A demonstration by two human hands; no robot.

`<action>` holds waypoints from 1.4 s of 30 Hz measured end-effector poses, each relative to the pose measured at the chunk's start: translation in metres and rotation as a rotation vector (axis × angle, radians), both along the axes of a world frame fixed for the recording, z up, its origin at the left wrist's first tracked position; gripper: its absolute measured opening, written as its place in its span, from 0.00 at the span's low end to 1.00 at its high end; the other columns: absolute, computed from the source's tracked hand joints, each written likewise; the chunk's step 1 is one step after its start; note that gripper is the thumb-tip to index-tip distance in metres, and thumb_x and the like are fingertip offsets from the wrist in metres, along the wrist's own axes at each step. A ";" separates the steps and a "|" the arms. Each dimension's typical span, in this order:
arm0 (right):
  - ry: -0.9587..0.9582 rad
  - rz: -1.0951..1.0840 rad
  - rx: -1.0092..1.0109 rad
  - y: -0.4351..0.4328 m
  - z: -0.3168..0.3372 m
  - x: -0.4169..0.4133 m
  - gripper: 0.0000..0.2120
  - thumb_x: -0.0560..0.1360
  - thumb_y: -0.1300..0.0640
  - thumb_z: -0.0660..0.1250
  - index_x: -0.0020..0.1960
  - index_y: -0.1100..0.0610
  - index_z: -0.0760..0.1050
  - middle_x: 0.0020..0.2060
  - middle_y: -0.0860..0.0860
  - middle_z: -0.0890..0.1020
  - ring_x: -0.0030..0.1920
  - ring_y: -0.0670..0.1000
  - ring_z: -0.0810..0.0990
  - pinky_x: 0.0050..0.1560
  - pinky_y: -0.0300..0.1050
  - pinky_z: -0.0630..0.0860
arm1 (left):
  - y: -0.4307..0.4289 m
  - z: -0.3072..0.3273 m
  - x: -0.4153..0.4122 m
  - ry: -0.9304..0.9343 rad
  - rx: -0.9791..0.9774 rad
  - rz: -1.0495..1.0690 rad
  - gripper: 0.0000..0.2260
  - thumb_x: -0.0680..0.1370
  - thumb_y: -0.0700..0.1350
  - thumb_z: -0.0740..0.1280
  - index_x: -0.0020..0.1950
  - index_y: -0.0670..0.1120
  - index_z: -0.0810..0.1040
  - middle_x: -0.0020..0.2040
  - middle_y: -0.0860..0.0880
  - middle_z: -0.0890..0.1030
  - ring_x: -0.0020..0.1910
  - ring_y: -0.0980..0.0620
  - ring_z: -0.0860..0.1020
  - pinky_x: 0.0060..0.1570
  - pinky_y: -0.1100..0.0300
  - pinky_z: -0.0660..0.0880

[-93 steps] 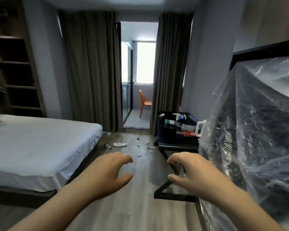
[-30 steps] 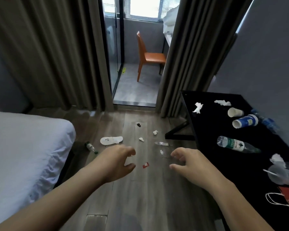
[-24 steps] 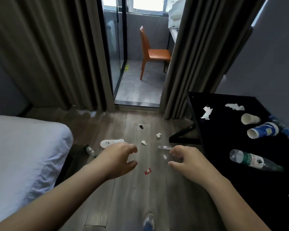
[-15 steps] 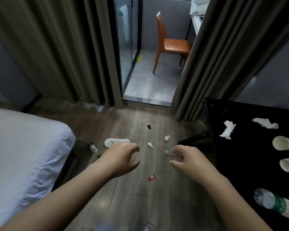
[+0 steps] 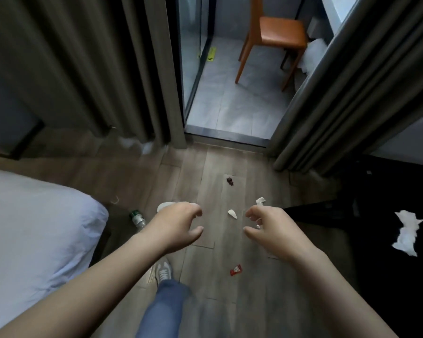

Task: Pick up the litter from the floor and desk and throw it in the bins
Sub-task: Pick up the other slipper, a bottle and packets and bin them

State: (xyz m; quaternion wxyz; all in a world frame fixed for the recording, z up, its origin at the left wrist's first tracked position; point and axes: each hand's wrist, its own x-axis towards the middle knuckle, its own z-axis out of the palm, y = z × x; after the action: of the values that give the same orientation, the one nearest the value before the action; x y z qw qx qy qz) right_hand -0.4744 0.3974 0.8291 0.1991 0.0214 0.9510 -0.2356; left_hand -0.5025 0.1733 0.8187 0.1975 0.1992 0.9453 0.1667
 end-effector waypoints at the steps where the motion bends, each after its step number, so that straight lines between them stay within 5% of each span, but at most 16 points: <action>1: -0.016 -0.007 0.011 -0.011 -0.005 -0.019 0.17 0.72 0.51 0.68 0.60 0.52 0.76 0.54 0.49 0.80 0.57 0.48 0.76 0.57 0.44 0.74 | -0.010 -0.007 -0.019 -0.017 -0.013 -0.004 0.15 0.76 0.52 0.63 0.61 0.50 0.75 0.58 0.54 0.79 0.59 0.53 0.76 0.58 0.57 0.71; 19: -0.105 0.058 0.055 -0.109 -0.199 -0.245 0.18 0.73 0.52 0.66 0.62 0.53 0.75 0.56 0.51 0.80 0.58 0.51 0.76 0.58 0.45 0.73 | -0.129 -0.231 -0.222 -0.184 -0.091 0.334 0.15 0.76 0.48 0.64 0.62 0.47 0.75 0.56 0.48 0.79 0.54 0.48 0.78 0.51 0.56 0.74; 29: -0.132 0.160 0.050 -0.135 -0.421 -0.291 0.17 0.73 0.53 0.66 0.61 0.53 0.75 0.53 0.50 0.80 0.56 0.50 0.76 0.53 0.45 0.74 | -0.147 -0.443 -0.243 -0.206 -0.055 0.470 0.14 0.75 0.47 0.65 0.60 0.47 0.76 0.56 0.48 0.79 0.56 0.48 0.77 0.52 0.55 0.74; 42: -0.066 0.454 0.175 -0.156 -0.748 -0.346 0.16 0.73 0.54 0.66 0.61 0.54 0.74 0.55 0.51 0.80 0.54 0.53 0.77 0.46 0.43 0.72 | -0.172 -0.737 -0.283 -0.054 -0.081 0.370 0.14 0.77 0.48 0.63 0.62 0.47 0.76 0.58 0.49 0.79 0.57 0.51 0.76 0.52 0.59 0.71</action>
State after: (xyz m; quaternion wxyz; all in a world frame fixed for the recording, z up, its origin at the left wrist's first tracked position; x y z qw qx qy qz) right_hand -0.8204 0.2413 0.0807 0.2754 -0.1680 0.9412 -0.1005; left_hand -0.7852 0.0016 0.0820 0.1964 0.0095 0.9661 0.1674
